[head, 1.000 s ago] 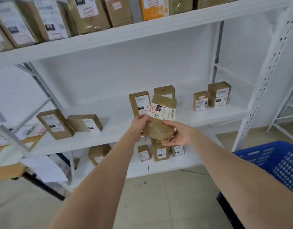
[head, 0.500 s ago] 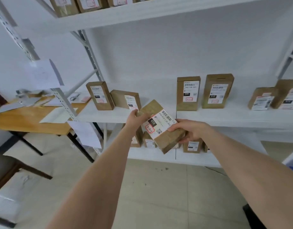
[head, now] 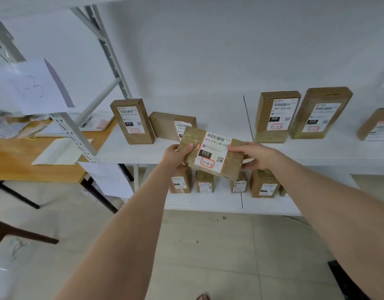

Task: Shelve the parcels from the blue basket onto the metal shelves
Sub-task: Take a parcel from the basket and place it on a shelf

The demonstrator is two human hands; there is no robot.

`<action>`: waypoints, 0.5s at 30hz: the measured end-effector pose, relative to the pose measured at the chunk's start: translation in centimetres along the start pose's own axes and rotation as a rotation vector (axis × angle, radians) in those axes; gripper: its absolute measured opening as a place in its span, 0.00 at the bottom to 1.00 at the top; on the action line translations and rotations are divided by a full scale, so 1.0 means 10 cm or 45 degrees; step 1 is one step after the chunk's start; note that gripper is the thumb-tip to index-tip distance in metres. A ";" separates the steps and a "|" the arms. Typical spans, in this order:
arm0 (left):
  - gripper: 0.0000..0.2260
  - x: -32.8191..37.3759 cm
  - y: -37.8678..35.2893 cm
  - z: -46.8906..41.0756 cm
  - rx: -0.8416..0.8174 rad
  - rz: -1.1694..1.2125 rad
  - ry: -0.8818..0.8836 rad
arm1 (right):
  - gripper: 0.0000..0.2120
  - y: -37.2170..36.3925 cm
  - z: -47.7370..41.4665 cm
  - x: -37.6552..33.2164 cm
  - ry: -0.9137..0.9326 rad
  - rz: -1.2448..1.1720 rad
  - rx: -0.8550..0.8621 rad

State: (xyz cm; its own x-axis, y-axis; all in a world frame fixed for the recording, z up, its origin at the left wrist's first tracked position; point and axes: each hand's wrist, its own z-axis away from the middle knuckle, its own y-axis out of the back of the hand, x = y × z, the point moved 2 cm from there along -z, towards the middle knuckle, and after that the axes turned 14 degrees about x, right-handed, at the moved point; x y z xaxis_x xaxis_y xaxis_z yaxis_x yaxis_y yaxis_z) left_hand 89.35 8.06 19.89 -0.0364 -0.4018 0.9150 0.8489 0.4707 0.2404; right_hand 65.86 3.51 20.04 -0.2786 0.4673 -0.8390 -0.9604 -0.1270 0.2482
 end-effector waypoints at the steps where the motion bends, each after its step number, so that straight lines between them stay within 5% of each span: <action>1: 0.25 0.01 0.03 -0.11 -0.021 0.002 0.004 | 0.18 -0.07 -0.07 -0.03 -0.024 -0.025 0.028; 7: 0.25 0.05 0.06 -0.62 -0.158 -0.147 -0.013 | 0.22 -0.32 -0.37 -0.16 0.023 -0.109 0.183; 11: 0.17 0.11 0.01 -0.79 -0.163 -0.207 -0.029 | 0.34 -0.38 -0.48 -0.21 0.046 -0.161 0.274; 15: 0.23 0.18 -0.09 -0.84 -0.140 -0.132 -0.058 | 0.39 -0.36 -0.52 -0.27 0.152 -0.075 0.385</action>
State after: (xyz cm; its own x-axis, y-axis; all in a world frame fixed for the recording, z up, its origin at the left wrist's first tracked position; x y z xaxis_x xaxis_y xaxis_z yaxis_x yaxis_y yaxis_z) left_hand 92.96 0.26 18.62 -0.1485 -0.4064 0.9015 0.8920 0.3386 0.2996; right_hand 70.00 -1.82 18.87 -0.2390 0.3579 -0.9027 -0.9336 0.1709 0.3149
